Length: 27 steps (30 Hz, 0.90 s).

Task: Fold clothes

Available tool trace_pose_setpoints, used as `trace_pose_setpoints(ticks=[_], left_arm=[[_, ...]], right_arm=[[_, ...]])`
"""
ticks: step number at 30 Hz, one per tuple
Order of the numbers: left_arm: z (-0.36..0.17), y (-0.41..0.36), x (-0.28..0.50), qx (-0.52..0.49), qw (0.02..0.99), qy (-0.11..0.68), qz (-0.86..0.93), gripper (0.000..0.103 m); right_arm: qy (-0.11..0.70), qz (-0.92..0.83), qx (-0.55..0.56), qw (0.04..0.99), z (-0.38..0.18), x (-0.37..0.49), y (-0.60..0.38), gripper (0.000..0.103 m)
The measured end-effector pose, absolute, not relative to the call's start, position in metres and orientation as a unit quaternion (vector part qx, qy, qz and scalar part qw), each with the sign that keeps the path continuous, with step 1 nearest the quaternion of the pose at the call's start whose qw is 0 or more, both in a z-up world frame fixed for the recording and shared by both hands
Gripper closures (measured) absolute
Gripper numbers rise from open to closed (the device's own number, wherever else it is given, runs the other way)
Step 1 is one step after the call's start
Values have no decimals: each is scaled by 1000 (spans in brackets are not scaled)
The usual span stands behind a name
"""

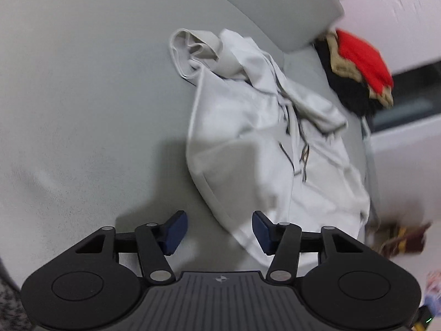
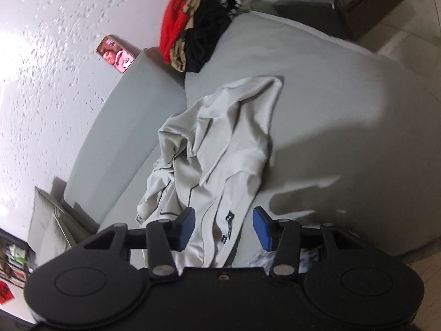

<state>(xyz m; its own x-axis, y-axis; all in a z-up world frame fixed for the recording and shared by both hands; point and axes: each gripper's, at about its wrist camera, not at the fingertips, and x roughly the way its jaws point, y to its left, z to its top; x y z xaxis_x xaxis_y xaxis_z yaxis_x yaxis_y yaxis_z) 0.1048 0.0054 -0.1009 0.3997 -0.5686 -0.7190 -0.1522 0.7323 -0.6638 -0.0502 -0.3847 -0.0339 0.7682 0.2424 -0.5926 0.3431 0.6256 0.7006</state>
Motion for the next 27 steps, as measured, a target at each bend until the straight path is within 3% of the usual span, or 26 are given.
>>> trace_pose_setpoints(ticks=[14,16,20,24,27], left_arm=[[-118,-6,137,-344,772,505,-174,53],[-116,-11,139,-322,782,501,-183,58],[-117,-18,146,-285,798,502,-173,102],[-110,-15,148,-272,812,492,-156,102],[-98,-9,146,-247,833,475,-140,102]], right_arm=[[289,-41,507,811,-60,-47,-423,57],[270,-56,525,805,-61,-46,-435,59],[255,-105,501,820,-55,-29,-450,72],[287,-126,405,859,-47,4,-451,80],[301,-116,359,876,-50,23,-451,79]])
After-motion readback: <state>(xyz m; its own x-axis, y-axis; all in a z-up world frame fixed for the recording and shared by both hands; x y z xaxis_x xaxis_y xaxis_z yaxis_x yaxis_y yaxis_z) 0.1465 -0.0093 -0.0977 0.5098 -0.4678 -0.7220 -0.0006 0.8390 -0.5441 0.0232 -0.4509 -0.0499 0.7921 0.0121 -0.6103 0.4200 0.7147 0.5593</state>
